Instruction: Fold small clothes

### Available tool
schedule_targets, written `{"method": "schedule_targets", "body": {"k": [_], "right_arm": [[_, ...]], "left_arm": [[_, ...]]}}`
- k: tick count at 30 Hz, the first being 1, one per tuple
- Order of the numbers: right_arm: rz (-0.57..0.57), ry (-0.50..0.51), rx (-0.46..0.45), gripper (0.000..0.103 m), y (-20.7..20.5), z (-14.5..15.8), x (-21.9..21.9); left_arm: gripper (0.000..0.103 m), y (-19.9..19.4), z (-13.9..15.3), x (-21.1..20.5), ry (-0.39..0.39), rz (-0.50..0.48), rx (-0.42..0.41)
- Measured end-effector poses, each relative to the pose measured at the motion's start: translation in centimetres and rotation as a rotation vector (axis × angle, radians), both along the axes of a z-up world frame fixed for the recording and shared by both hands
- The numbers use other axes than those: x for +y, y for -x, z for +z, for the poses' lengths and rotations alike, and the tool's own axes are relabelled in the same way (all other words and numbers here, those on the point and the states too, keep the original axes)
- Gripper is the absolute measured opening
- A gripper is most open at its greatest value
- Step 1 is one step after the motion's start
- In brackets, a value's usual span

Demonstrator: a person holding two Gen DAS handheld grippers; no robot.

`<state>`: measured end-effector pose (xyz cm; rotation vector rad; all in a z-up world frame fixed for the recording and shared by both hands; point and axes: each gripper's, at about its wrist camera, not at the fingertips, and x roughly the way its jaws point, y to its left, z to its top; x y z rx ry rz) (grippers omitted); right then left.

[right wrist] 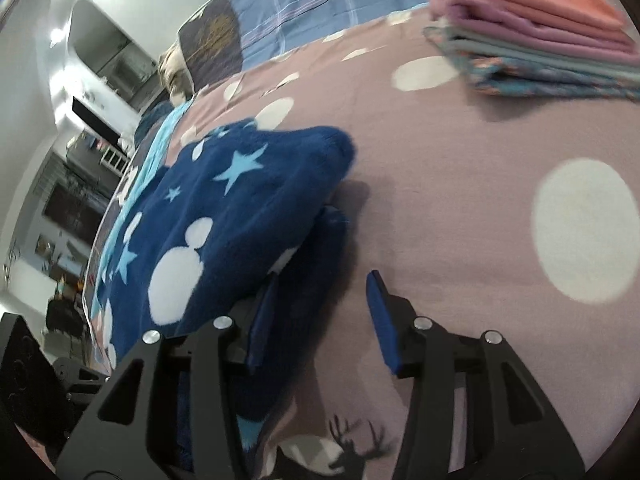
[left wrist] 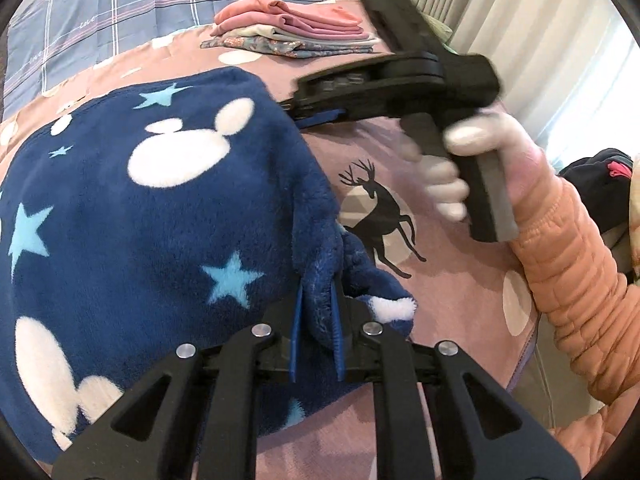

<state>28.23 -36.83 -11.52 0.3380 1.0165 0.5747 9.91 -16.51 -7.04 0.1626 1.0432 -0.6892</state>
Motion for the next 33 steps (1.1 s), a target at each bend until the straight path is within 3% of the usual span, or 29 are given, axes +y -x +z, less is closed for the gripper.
{"method": "schedule_targets", "body": {"k": [2,4,6,10,14,17,18,20,21,22,23,25,28,29,30,33], "right_arm": [[0.003,-0.009,0.005,0.046,-0.8,-0.4,0.7],[-0.012,-0.055,0.005,0.011,-1.8,-0.4,1.0],[-0.046,-0.114,-0.002,0.010,-2.1,0.0,1.0],[-0.104,-0.096,-0.085,0.008,-1.7,1.6,0.9],[-0.129,0.027,-0.056,0.008,-3.9,-1.3,1.3],[-0.144,-0.097,-0.029,0.014,-4.2,-2.1,-0.3],[-0.184,-0.106,-0.034,0.021,-4.0,-1.5,-1.3],[-0.228,-0.111,-0.060,0.023,-3.6,-0.5,-2.8],[-0.230,-0.139,-0.062,0.028,-3.5,-0.1,-3.4],[-0.208,-0.210,-0.039,0.035,-3.5,0.2,-4.1],[-0.194,-0.247,-0.020,0.053,-3.5,0.2,-4.3],[-0.146,-0.314,0.021,0.056,-3.6,0.2,-4.0],[-0.090,-0.284,0.074,0.061,-4.8,-0.5,-1.3],[-0.089,-0.262,0.083,0.050,-5.3,-0.8,-0.6],[-0.105,-0.238,0.080,0.008,-5.9,-0.9,0.2],[-0.180,-0.251,-0.015,0.008,-6.5,0.9,0.6]], "left_arm": [[0.014,-0.1,-0.2,-0.6,-0.008,-0.026,0.003],[0.018,-0.2,-0.5,-1.7,-0.023,-0.059,0.002],[0.019,-0.6,-0.9,-2.7,-0.043,-0.081,-0.009],[0.011,-0.3,-1.4,-3.2,-0.040,-0.132,-0.024],[0.011,-0.4,-1.8,-3.0,-0.014,-0.129,-0.019],[0.011,-0.1,-1.9,-2.7,-0.011,-0.137,-0.025],[0.011,0.0,-1.9,-2.6,-0.006,-0.137,-0.025],[0.011,-0.3,-2.0,-2.5,0.008,-0.130,-0.015],[0.011,-0.3,-2.1,-2.4,0.013,-0.129,-0.012],[0.012,-0.3,-2.1,-2.5,0.014,-0.129,-0.012],[0.012,-0.3,-2.2,-2.4,0.013,-0.131,-0.013],[0.013,-0.3,-2.2,-2.7,0.011,-0.132,-0.014],[0.015,-0.5,-2.3,-2.8,0.009,-0.132,-0.016],[0.015,-0.5,-2.3,-2.8,0.009,-0.132,-0.013],[0.015,-0.5,-2.3,-2.9,0.008,-0.131,-0.012],[0.016,-0.3,-2.1,-2.8,0.020,-0.135,-0.027]]}}
